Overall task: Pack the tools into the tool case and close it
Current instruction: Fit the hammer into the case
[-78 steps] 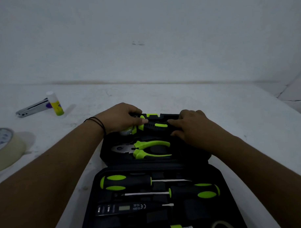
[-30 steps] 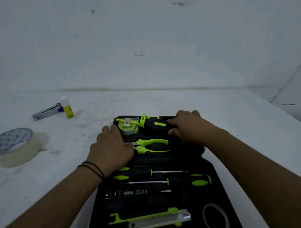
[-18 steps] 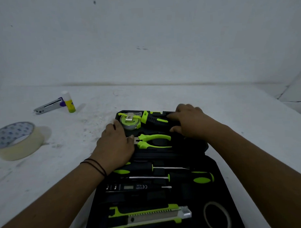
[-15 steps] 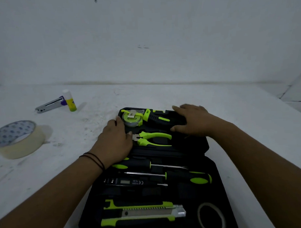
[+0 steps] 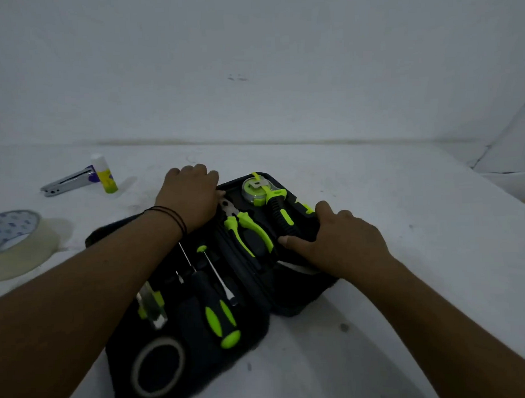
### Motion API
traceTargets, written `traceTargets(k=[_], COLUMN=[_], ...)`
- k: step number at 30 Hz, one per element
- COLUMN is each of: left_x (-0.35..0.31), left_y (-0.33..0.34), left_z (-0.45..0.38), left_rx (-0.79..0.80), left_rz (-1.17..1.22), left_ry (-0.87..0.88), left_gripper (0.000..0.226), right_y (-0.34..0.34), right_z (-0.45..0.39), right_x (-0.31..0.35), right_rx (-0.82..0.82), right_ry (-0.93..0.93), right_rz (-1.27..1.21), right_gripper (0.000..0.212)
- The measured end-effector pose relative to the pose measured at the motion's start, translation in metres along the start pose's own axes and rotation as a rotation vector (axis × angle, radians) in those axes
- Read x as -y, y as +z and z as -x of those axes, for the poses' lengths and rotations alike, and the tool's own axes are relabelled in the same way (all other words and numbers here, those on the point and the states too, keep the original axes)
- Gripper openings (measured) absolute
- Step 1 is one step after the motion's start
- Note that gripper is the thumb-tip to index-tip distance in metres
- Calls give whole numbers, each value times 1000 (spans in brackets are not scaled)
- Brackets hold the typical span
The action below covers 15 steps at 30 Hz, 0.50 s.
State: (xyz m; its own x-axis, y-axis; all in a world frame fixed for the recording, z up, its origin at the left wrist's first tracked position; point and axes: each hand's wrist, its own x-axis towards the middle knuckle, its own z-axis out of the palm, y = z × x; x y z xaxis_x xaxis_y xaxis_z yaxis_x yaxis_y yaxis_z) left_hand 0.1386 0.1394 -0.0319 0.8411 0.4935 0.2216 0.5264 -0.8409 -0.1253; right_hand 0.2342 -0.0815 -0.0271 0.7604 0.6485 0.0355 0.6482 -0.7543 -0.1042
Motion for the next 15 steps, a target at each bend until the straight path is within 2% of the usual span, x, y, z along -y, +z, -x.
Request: traceTargets(k=[3, 6, 10, 11, 15], left_x=[-19, -31, -26, -26, -24], left_y=[-2, 4, 15, 15, 11], left_z=[16, 31, 36, 36, 36], left_rx=[15, 130, 165, 163, 186], left_rz=[59, 158, 271, 291, 338], left_ry=[-80, -97, -84, -81, -70], left_gripper=[42, 46, 46, 45, 42], right_y=[1, -1, -8, -10, -14], right_z=[16, 28, 27, 22, 2], right_x=[9, 17, 27, 29, 30], right_rx=[-39, -32, -187, -164, 96], right_ry=[-9, -46, -140, -155, -131], right_rz=[1, 7, 91, 47, -136], right_gripper=[78, 78, 70, 65, 57])
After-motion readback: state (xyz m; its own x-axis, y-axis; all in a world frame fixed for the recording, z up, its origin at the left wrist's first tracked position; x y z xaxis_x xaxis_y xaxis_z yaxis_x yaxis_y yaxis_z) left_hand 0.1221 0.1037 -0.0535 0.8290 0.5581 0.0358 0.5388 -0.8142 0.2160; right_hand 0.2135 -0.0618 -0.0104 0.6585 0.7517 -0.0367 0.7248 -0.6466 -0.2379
